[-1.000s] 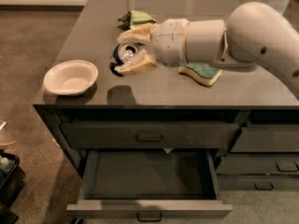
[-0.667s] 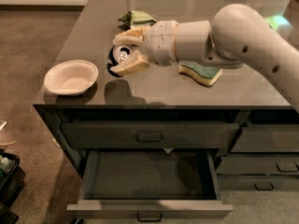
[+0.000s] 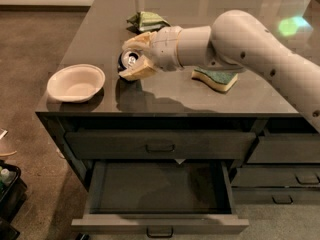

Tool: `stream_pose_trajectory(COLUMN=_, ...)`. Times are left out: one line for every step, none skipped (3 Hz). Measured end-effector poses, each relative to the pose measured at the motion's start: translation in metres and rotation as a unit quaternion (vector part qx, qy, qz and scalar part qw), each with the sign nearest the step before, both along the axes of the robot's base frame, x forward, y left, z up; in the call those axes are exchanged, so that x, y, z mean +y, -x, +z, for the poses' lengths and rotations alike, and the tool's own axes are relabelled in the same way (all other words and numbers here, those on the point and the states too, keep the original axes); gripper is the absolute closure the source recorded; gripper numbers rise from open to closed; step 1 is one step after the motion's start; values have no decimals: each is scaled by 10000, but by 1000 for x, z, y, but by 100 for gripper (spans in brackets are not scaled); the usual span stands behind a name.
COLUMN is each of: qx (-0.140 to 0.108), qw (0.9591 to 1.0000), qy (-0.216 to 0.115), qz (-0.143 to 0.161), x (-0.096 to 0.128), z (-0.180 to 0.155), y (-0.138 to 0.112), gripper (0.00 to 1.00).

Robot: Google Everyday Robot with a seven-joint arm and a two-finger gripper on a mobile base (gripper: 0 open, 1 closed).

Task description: Pick pepsi can from middle drawer and place on counter

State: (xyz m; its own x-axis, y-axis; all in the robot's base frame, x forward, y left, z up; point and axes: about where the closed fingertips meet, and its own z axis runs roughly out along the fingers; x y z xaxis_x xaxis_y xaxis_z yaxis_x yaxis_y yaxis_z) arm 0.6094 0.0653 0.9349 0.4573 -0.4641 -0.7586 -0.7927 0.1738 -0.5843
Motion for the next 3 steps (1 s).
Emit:
stream_pose_trajectory(qx=-2, qw=10000, qy=2, qz=-7, x=0, z=0, y=-1, gripper=58)
stream_pose_trajectory(qx=-2, qw=10000, qy=2, qz=-7, x=0, z=0, y=-1, gripper=34)
stream_pose_trajectory(qx=-2, qw=10000, qy=2, qz=-7, x=0, z=0, y=-1, gripper=11)
